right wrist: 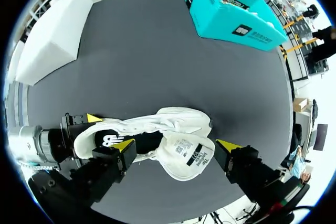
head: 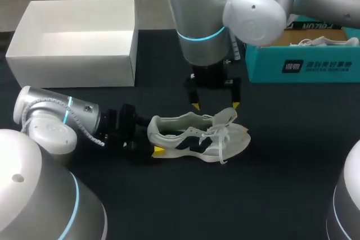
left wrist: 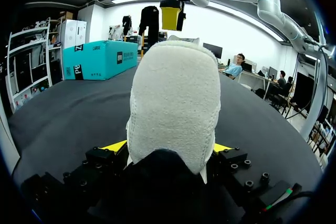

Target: Take the shoe out of the shoebox, open the shoe tongue, remove and reinsert the insole, then place the shoe into the shoebox

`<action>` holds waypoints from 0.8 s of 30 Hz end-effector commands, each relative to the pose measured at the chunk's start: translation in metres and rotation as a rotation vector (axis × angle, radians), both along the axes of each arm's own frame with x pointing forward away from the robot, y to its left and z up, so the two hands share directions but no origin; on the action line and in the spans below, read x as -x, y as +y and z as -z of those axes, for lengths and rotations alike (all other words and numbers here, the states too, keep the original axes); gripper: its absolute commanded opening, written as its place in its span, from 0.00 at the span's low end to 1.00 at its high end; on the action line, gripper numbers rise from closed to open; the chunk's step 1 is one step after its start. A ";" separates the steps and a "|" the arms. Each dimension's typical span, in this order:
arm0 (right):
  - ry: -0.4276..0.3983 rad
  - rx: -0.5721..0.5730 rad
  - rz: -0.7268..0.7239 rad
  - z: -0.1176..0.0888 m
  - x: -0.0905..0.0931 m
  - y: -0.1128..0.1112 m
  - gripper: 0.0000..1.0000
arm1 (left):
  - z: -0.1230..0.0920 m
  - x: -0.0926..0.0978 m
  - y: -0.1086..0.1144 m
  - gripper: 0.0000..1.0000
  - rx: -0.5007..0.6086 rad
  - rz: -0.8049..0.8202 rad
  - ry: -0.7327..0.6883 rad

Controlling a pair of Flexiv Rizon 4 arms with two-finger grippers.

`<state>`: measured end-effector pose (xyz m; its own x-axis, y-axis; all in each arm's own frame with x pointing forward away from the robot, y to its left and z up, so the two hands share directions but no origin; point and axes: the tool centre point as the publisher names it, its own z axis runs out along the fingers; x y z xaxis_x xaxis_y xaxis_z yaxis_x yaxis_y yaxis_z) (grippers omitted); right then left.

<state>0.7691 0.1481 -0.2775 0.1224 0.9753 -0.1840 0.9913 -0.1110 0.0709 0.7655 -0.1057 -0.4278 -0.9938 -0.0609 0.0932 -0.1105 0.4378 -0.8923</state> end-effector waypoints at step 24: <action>0.002 -0.062 -0.812 -0.019 -0.017 0.043 1.00 | 0.004 0.000 0.001 0.00 0.000 0.000 0.001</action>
